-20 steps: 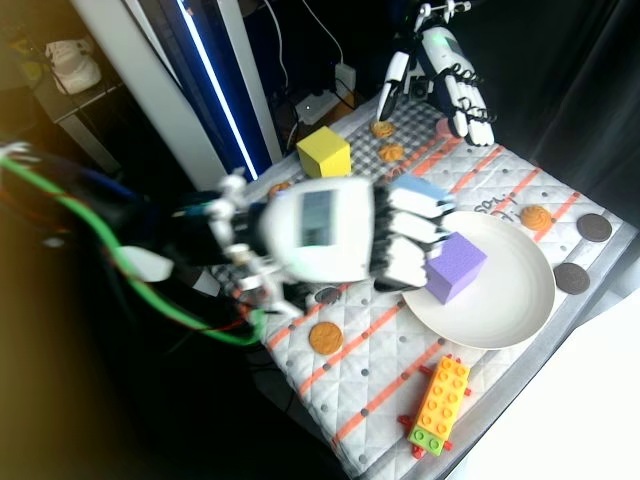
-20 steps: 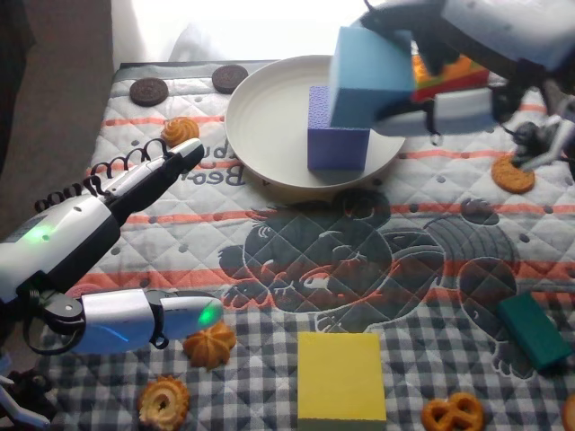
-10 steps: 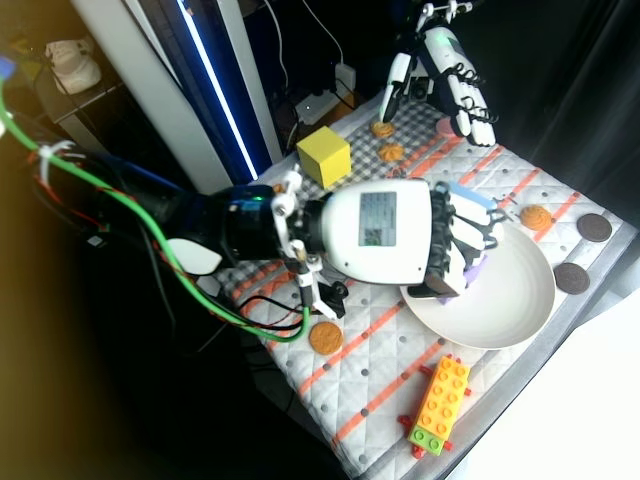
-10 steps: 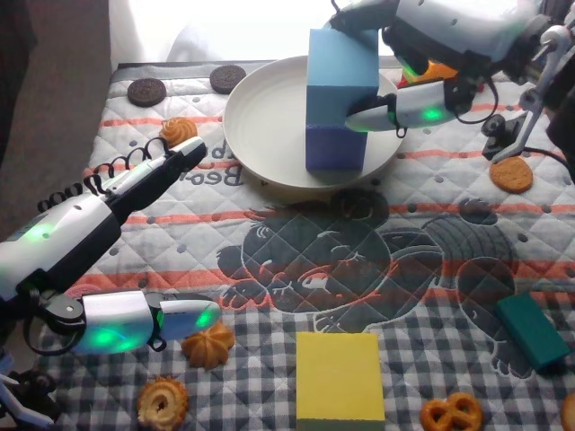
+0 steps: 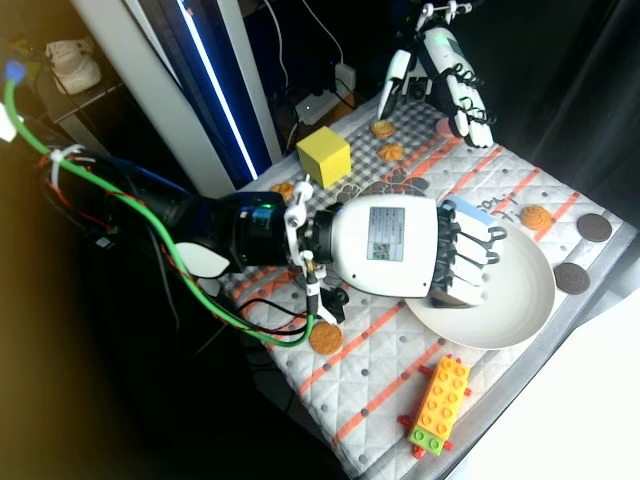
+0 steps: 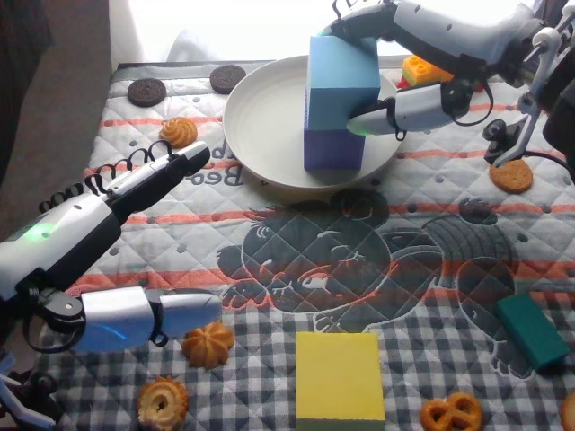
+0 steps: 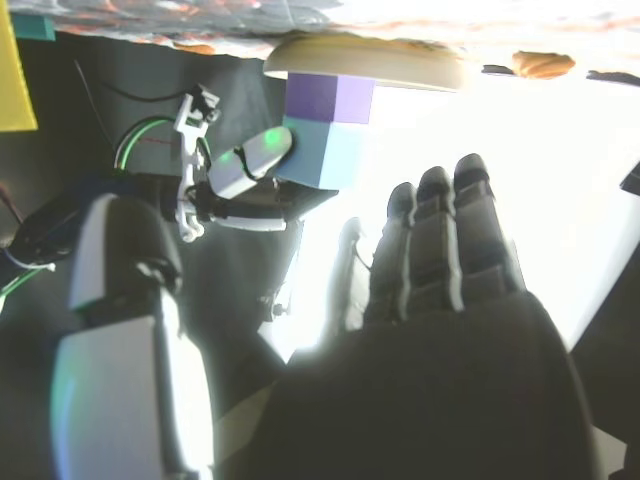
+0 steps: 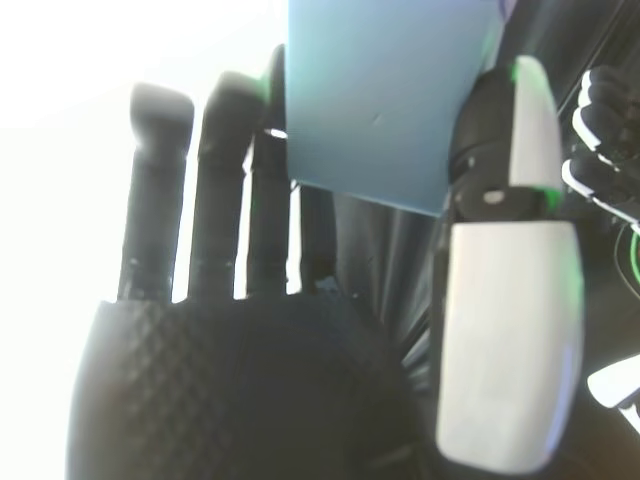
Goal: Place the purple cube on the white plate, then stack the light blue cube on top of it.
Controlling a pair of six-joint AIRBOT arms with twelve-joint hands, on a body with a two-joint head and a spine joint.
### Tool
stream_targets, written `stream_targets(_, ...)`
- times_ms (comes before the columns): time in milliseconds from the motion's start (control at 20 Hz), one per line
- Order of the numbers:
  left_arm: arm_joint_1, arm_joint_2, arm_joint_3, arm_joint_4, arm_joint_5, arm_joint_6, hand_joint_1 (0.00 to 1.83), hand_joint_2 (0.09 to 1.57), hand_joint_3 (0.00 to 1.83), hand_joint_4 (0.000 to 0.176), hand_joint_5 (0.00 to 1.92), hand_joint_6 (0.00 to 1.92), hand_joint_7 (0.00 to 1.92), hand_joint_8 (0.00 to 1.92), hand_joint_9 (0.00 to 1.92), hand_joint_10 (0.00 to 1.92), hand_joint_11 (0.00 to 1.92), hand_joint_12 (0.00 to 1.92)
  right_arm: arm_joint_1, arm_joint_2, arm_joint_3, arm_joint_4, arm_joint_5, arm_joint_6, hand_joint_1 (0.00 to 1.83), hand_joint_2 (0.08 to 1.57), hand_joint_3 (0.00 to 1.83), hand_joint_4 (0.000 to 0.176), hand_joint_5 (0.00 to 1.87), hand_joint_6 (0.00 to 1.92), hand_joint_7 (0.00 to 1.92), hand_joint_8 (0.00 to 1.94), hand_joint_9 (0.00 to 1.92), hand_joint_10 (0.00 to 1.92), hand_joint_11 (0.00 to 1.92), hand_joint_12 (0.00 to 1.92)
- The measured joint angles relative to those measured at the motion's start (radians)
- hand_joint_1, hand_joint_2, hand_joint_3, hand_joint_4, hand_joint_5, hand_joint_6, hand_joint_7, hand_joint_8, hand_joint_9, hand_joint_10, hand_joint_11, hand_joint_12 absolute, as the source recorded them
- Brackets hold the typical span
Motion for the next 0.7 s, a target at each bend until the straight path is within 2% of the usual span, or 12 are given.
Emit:
stream_targets(50,0.002,0.000,0.000,-0.002,-0.001,0.000,0.86,0.95,0.01,0.176,0.07,0.01,0.09,0.01,0.06,0.01,0.00,0.00,0.000,-0.002,0.002,0.000,-0.005,0.000,0.80,0.95,0.00,0.110,0.19,0.00,0.46,0.00,0.43,0.03,0.03,1.06)
stream_targets(100,0.002,0.000,0.000,-0.002,0.002,-0.002,0.86,0.95,0.01,0.176,0.08,0.00,0.09,0.01,0.06,0.01,0.00,0.00,0.000,-0.002,0.002,0.000,-0.010,-0.001,0.79,0.93,0.00,0.130,0.09,0.00,0.39,0.00,0.38,0.01,0.01,0.97)
stream_targets(150,0.003,0.000,0.002,0.002,0.001,-0.015,0.87,0.95,0.00,0.176,0.09,0.01,0.10,0.01,0.07,0.01,0.00,0.00,0.000,-0.004,0.004,0.000,-0.012,-0.001,0.79,0.92,0.00,0.145,0.04,0.00,0.36,0.00,0.35,0.00,0.00,0.90)
stream_targets(200,0.004,-0.001,0.005,0.003,-0.002,-0.027,0.88,0.95,0.00,0.171,0.07,0.00,0.09,0.00,0.04,0.00,0.00,0.00,0.000,-0.004,0.004,0.000,-0.013,0.000,0.78,0.91,0.00,0.170,0.01,0.00,0.33,0.00,0.31,0.00,0.00,0.86)
stream_targets(250,0.006,-0.005,0.011,0.002,-0.001,-0.041,0.88,0.95,0.00,0.167,0.08,0.00,0.08,0.00,0.04,0.00,0.00,0.00,0.000,-0.004,0.004,0.000,-0.014,0.000,0.77,0.90,0.00,0.175,0.00,0.00,0.31,0.00,0.28,0.00,0.00,0.80)
stream_targets(300,0.010,-0.005,0.014,0.002,-0.003,-0.056,0.86,0.95,0.00,0.172,0.08,0.01,0.08,0.00,0.04,0.00,0.00,0.00,0.000,-0.004,0.004,0.000,-0.015,0.000,0.77,0.89,0.00,0.176,0.00,0.00,0.29,0.00,0.26,0.00,0.00,0.74)
stream_targets(350,0.016,-0.007,0.024,0.004,-0.004,-0.084,0.86,0.96,0.01,0.159,0.09,0.01,0.09,0.00,0.04,0.00,0.00,0.00,0.000,-0.003,-0.002,0.003,-0.019,-0.002,0.78,0.89,0.00,0.176,0.00,0.00,0.22,0.00,0.18,0.00,0.00,0.52)
stream_targets(450,0.016,-0.007,0.035,-0.014,-0.012,-0.094,0.86,0.97,0.01,0.167,0.08,0.00,0.09,0.00,0.04,0.00,0.00,0.00,-0.002,-0.001,-0.011,0.002,-0.019,-0.002,0.68,0.88,0.00,0.176,0.00,0.00,0.03,0.00,0.04,0.00,0.00,0.32)
stream_targets(500,0.016,-0.007,0.039,-0.020,-0.018,-0.106,0.86,0.97,0.01,0.174,0.09,0.00,0.10,0.01,0.05,0.01,0.01,0.01,-0.008,0.002,-0.018,0.002,-0.014,-0.002,0.60,0.88,0.00,0.176,0.00,0.00,0.01,0.00,0.01,0.00,0.00,0.06)
stream_targets(550,0.016,-0.007,0.039,-0.021,-0.021,-0.114,0.86,0.99,0.01,0.148,0.07,0.00,0.08,0.00,0.01,0.00,0.00,0.00,-0.014,0.005,-0.022,0.001,-0.010,-0.002,0.60,0.90,0.01,0.176,0.00,0.00,0.00,0.00,0.00,0.00,0.00,0.01)
stream_targets(600,0.016,-0.007,0.040,-0.018,-0.021,-0.120,0.81,1.00,0.02,0.137,0.06,0.00,0.05,0.00,0.00,0.00,0.00,0.00,-0.020,0.012,-0.030,0.006,-0.005,-0.002,0.60,0.90,0.01,0.176,0.00,0.00,0.00,0.00,0.00,0.00,0.00,0.00)
stream_targets(700,0.016,-0.006,0.050,0.002,-0.022,-0.138,0.81,0.98,0.01,0.134,0.04,0.00,0.02,0.00,0.00,0.00,0.00,0.00,-0.038,0.051,-0.063,0.012,0.040,-0.002,0.59,0.89,0.00,0.176,0.00,0.00,0.00,0.00,0.00,0.00,0.00,0.00)
